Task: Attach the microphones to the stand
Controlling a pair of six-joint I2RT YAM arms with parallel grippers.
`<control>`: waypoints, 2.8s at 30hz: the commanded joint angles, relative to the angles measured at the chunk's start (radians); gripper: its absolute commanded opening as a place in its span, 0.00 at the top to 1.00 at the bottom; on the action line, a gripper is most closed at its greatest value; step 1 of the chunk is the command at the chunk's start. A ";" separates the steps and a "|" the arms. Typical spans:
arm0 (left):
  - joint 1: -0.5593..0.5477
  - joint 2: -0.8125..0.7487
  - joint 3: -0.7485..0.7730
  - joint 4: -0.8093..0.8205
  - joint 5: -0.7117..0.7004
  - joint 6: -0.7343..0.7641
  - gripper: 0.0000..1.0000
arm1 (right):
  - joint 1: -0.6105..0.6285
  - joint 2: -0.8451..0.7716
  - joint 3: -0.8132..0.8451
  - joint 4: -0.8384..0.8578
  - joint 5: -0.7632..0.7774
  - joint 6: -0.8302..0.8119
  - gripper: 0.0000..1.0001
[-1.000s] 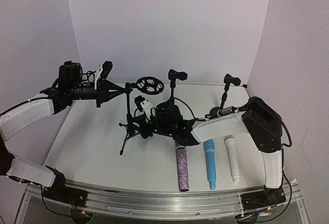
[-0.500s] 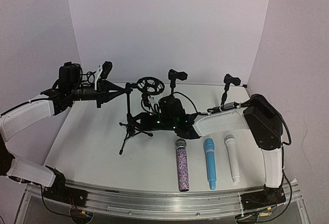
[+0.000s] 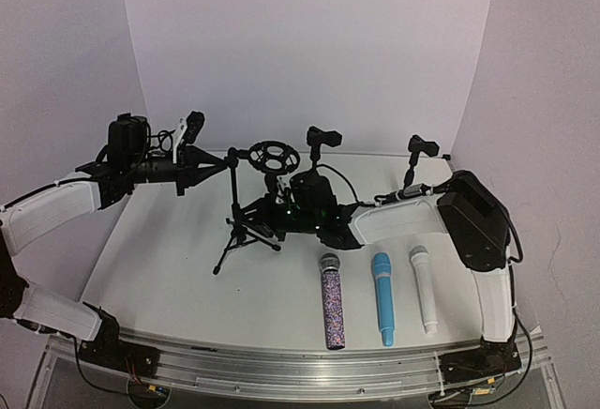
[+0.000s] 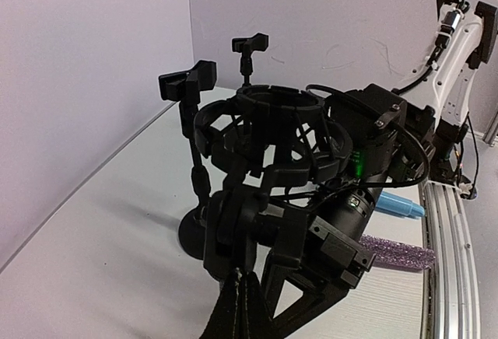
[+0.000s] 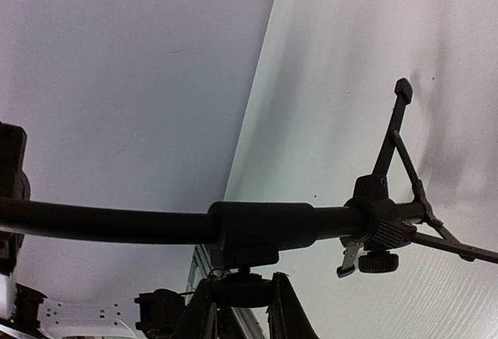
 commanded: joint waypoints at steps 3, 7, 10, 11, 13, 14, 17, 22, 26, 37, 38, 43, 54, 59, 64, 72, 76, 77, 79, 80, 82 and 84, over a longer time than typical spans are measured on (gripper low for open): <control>0.004 0.006 0.005 0.026 0.022 -0.007 1.00 | -0.006 0.044 0.029 0.149 0.026 0.309 1.00; 0.014 0.007 0.003 0.026 0.026 -0.007 1.00 | -0.009 0.064 0.024 0.176 0.030 0.375 1.00; 0.030 0.009 0.008 0.011 0.030 0.002 1.00 | -0.010 0.066 0.031 0.176 0.031 0.379 1.00; 0.036 0.009 0.008 0.001 0.033 0.012 1.00 | -0.011 0.066 0.031 0.176 0.031 0.380 1.00; 0.051 0.008 0.007 -0.014 0.038 0.032 1.00 | -0.013 0.064 0.028 0.176 0.031 0.382 1.00; 0.057 0.008 0.003 -0.029 0.042 0.042 0.99 | -0.015 0.062 0.025 0.176 0.031 0.387 1.00; 0.068 0.024 -0.001 -0.056 0.063 0.078 0.75 | -0.018 0.064 0.024 0.177 0.023 0.397 1.00; 0.066 0.104 0.014 -0.017 0.135 0.132 0.52 | -0.022 0.074 0.042 0.174 0.002 0.389 1.00; 0.050 0.154 0.029 0.050 0.130 0.140 0.41 | -0.022 0.083 0.057 0.149 -0.012 0.370 1.00; 0.009 0.197 -0.014 0.247 0.056 -0.001 0.62 | -0.026 0.080 0.082 0.025 -0.059 0.241 1.00; 0.009 0.193 -0.020 0.250 0.047 0.000 0.68 | -0.028 0.077 0.080 0.025 -0.061 0.235 1.00; 0.008 0.180 -0.031 0.240 0.052 0.014 0.92 | -0.033 0.078 0.079 0.023 -0.075 0.230 1.00; 0.009 0.117 -0.091 0.254 0.026 -0.043 1.00 | -0.042 0.092 0.019 0.225 0.088 0.716 1.00; 0.008 0.106 -0.101 0.250 0.007 -0.086 1.00 | -0.022 0.103 -0.017 0.319 0.205 0.852 1.00; 0.007 0.101 -0.100 0.232 -0.040 -0.110 1.00 | -0.018 0.117 -0.042 0.369 0.220 0.897 0.80; -0.008 0.074 -0.090 0.206 -0.192 -0.215 1.00 | -0.020 0.033 -0.130 0.355 0.153 0.718 0.13; -0.019 0.053 -0.095 0.195 -0.263 -0.265 1.00 | -0.026 -0.100 -0.196 0.235 0.139 0.440 0.12; -0.021 0.049 -0.099 0.196 -0.275 -0.287 1.00 | -0.026 -0.137 -0.199 0.177 0.136 0.323 0.13; -0.028 0.043 -0.108 0.197 -0.285 -0.295 1.00 | -0.018 -0.197 -0.190 0.026 0.143 0.027 0.14; -0.032 0.040 -0.112 0.200 -0.293 -0.296 1.00 | -0.006 -0.232 -0.179 -0.056 0.165 -0.149 0.14; -0.041 0.033 -0.124 0.208 -0.307 -0.297 1.00 | 0.041 -0.279 -0.160 -0.162 0.236 -0.510 0.15; -0.049 0.029 -0.130 0.219 -0.319 -0.303 1.00 | 0.118 -0.293 -0.178 -0.185 0.368 -0.879 0.14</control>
